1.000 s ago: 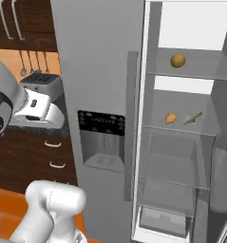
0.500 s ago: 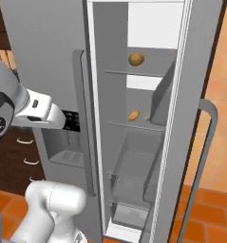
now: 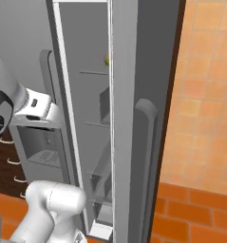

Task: Place one potato and one fish in each tupperware on the nearby counter, to pack two identical lunches.

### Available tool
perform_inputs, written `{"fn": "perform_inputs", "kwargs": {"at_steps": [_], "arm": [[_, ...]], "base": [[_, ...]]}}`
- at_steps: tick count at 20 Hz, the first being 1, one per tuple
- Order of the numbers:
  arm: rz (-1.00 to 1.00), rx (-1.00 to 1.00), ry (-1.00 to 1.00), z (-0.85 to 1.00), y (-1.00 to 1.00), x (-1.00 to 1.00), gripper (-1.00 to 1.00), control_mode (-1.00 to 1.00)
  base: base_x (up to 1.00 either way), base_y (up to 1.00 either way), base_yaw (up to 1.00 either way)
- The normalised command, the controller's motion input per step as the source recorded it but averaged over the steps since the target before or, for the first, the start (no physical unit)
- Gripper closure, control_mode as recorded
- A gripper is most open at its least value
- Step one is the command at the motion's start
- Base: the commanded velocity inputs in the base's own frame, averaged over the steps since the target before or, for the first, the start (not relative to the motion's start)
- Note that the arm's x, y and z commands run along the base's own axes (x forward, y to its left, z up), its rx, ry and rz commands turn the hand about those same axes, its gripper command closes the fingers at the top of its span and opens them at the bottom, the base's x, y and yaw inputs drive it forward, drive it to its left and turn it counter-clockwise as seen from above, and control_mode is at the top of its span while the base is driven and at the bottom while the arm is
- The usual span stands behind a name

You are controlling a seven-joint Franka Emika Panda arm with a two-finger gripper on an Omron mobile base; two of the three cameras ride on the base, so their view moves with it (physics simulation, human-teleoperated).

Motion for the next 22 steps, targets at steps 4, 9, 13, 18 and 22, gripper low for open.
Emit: {"fn": "perform_inputs", "kwargs": {"at_steps": [4, 9, 13, 18, 22], "arm": [[0.00, 0.00, 0.00, 0.00, 0.00, 0.00, -1.00, 1.00], [-0.06, 0.01, -0.09, 0.00, 0.00, 0.01, -1.00, -1.00], [-0.08, 0.03, -0.10, 0.01, 0.00, 0.87, -1.00, -1.00], [0.03, 0.14, -0.01, 0.47, -0.15, 0.76, -1.00, -1.00], [0.01, 0.01, -0.08, 0.45, -0.28, 0.41, -1.00, -1.00]], "base": [[0.14, -0.14, -0.02], [0.00, 0.00, 0.00], [0.00, 0.00, 0.00], [0.00, 0.00, 0.00], [0.00, 0.00, 0.00]]}}
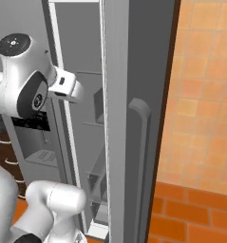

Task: Place one potato and one fish in each tupperware on the nearby counter, to pack two identical lunches.

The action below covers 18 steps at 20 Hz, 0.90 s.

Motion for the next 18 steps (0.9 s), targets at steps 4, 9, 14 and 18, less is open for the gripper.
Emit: {"fn": "perform_inputs", "kwargs": {"at_steps": [4, 9, 14, 18], "arm": [[-0.01, -0.04, -0.09, 0.15, -0.06, 1.00, -1.00, -1.00], [0.00, 0.00, -0.01, 0.18, -0.04, 1.00, -1.00, -1.00], [0.08, 0.01, -0.09, 0.00, -0.01, 1.00, -1.00, -1.00], [0.07, -0.04, -0.12, 0.09, -0.15, 0.89, -1.00, -1.00]], "base": [[0.00, 0.00, 0.00], [0.00, 0.00, 0.00], [0.00, 0.00, 0.00], [0.00, 0.00, 0.00]]}}
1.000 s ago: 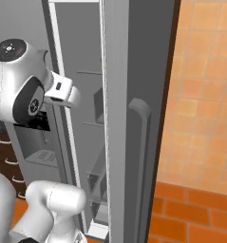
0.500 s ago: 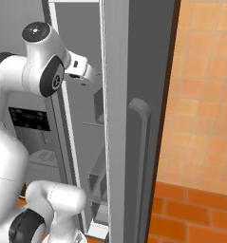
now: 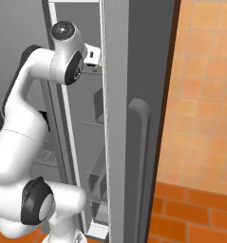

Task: Place one potato and one fish in each tupperware on the nearby counter, to pack two identical lunches.

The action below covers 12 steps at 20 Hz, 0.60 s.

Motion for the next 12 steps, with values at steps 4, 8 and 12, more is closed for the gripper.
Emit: {"fn": "perform_inputs", "kwargs": {"at_steps": [4, 8, 12], "arm": [[0.00, -0.04, -0.03, 0.03, -0.30, 0.59, -1.00, -1.00], [0.00, 0.00, 0.11, 0.00, -0.19, 0.88, -1.00, -1.00], [0.00, 0.01, 0.06, 0.00, -0.01, 0.49, -1.00, -1.00]], "base": [[0.00, 0.00, 0.00], [0.00, 0.00, 0.00], [0.00, 0.00, 0.00]]}}
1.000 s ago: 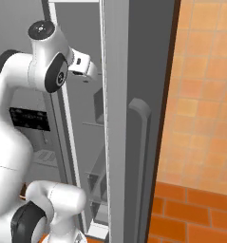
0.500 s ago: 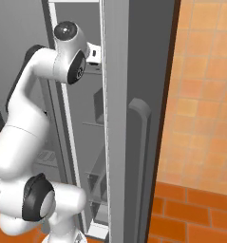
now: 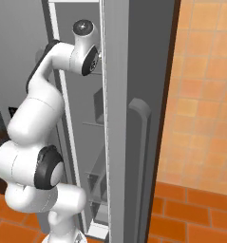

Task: Place one potato and one fish in each tupperware on the nearby counter, to pack two identical lunches.

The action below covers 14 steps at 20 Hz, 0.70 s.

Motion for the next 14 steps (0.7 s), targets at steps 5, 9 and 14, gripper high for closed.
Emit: {"fn": "perform_inputs", "kwargs": {"at_steps": [5, 9, 14], "arm": [[0.00, 0.01, 0.04, -0.08, 0.00, 0.35, -1.00, -1.00], [0.00, 0.00, 0.05, -0.15, 0.05, 0.51, -1.00, -1.00], [0.00, 0.00, 0.00, 0.00, 0.00, 0.44, -1.00, -1.00]], "base": [[0.00, 0.00, 0.00], [0.00, 0.00, 0.00], [0.00, 0.00, 0.00]]}}
